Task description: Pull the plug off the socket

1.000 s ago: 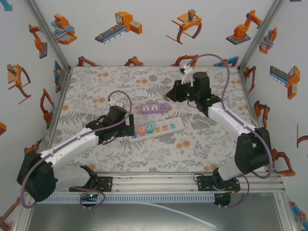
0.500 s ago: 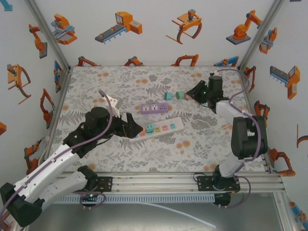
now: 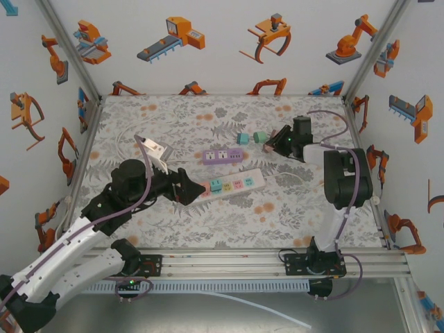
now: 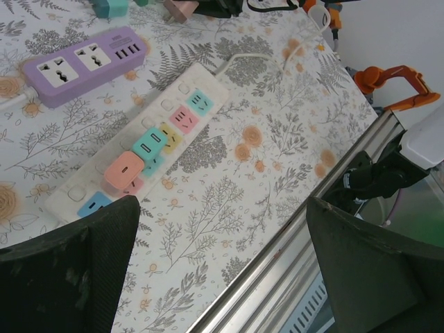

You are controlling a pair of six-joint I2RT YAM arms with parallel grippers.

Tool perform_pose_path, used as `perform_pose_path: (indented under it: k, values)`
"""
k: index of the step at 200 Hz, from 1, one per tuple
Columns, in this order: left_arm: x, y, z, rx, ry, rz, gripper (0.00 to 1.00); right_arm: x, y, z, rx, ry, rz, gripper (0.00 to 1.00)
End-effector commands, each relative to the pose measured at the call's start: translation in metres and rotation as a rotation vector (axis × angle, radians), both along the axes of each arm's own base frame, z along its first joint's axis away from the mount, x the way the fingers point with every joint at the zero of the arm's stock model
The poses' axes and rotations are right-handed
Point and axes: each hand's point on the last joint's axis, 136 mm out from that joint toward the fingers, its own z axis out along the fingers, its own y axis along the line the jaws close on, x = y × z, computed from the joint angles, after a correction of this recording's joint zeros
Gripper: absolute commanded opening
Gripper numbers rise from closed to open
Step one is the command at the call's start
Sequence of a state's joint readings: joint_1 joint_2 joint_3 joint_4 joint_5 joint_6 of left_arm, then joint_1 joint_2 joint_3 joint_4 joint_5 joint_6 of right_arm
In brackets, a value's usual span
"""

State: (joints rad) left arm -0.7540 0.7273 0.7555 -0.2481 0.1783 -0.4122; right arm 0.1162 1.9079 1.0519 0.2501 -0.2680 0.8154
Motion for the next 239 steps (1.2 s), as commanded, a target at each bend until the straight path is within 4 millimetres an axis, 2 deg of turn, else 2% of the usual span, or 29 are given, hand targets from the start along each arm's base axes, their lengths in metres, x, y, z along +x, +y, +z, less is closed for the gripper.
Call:
perform_pose_path:
  k: [1,27,38,65,87,110,152,186,207,228,239]
  values:
    - [-0.001,0.003,-0.006,0.027,-0.01,0.008,0.97,0.017,-0.006,0.009,-0.007,-0.048,-0.034,0.3]
    - [0.002,0.006,-0.011,0.043,-0.001,0.03,0.97,0.013,-0.01,-0.001,-0.024,-0.013,-0.053,0.41]
    - [0.002,0.007,-0.012,0.045,0.002,0.033,0.97,0.011,-0.013,-0.002,-0.033,-0.006,-0.059,0.43]
    - [0.004,0.008,-0.015,0.054,0.008,0.048,0.97,0.006,-0.018,0.001,-0.062,-0.004,-0.064,0.46]
    - [0.005,0.008,-0.016,0.057,0.01,0.054,0.97,0.002,-0.023,0.004,-0.084,0.0,-0.068,0.53]
    - [0.007,0.01,-0.019,0.066,0.018,0.067,0.97,-0.003,-0.03,0.015,-0.128,-0.009,-0.071,0.55]
    - [0.014,0.016,-0.028,0.1,0.042,0.123,0.97,-0.01,-0.036,0.06,-0.211,-0.101,-0.042,0.55]
    - [0.02,0.024,-0.032,0.114,0.055,0.183,0.97,-0.018,-0.029,0.118,-0.286,-0.271,0.036,0.53]
    - [0.025,0.031,-0.037,0.131,0.061,0.233,0.97,-0.027,-0.012,0.157,-0.337,-0.402,0.132,0.52]
    - [0.029,0.038,-0.04,0.146,0.066,0.277,0.97,-0.044,0.022,0.194,-0.451,-0.587,0.297,0.51]
    - [0.03,0.04,-0.041,0.147,0.066,0.295,0.97,-0.055,0.041,0.206,-0.508,-0.671,0.379,0.51]
